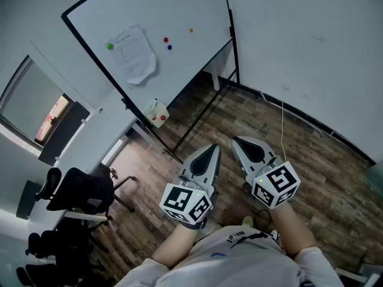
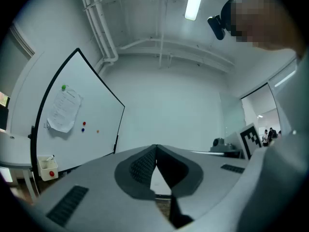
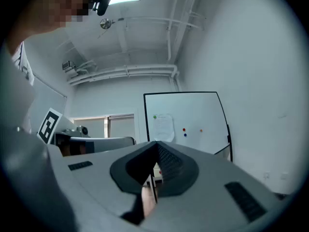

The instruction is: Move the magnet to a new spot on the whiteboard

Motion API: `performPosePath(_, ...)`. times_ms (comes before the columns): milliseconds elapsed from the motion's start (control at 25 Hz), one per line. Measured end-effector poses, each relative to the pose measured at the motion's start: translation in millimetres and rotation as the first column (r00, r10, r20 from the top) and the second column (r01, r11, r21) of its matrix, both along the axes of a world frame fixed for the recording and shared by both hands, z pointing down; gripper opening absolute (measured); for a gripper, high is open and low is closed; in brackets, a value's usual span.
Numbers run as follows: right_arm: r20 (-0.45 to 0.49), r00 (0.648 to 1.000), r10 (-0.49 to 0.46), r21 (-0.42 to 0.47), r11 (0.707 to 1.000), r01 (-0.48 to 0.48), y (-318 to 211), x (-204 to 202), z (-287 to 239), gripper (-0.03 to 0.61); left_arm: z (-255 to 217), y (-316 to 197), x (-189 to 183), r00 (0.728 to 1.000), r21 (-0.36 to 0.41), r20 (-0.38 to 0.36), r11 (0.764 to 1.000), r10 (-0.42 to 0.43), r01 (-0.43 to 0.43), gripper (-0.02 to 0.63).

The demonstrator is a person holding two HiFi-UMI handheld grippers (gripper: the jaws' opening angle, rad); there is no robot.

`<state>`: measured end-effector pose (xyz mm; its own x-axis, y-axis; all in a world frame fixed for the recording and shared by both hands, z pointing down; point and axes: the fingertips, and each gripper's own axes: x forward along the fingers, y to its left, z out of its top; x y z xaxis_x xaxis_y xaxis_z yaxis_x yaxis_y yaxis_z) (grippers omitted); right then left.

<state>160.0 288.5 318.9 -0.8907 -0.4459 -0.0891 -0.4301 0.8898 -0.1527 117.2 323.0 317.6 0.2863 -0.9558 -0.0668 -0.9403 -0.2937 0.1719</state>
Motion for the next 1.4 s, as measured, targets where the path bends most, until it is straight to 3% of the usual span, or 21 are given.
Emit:
performPosePath(440, 0.016, 1.0, -0.023, 0.008, 1.0, 0.023, -17.6, 31.8, 3.5, 0.014, 5.8, -15.4, 28.5, 0.999, -0.003, 0.007, 0.999, -0.032, 0.032, 0.012)
performPosePath(720, 0.057, 0.996, -0.062, 0.012, 0.998, 0.061, -32.0, 33.3, 0.9, 0.014, 10.6, -22.2, 11.9, 0.992, -0.021, 0.034, 0.993, -0.118, 0.118, 0.011)
performPosePath(1080, 0.034, 0.995, -0.094, 0.001, 0.996, 0.094, -60.2, -10.3, 15.2, 0.014, 23.0, -55.5, -29.6, 0.988, -0.024, 0.024, 0.988, -0.15, 0.15, 0.011)
performPosePath(1400, 0.002, 0.995, -0.103, 0.021, 0.994, 0.103, -124.6, -98.1, 14.8, 0.014, 27.1, -126.4, -108.1, 0.988, -0.009, 0.036, 0.989, -0.149, 0.149, 0.012)
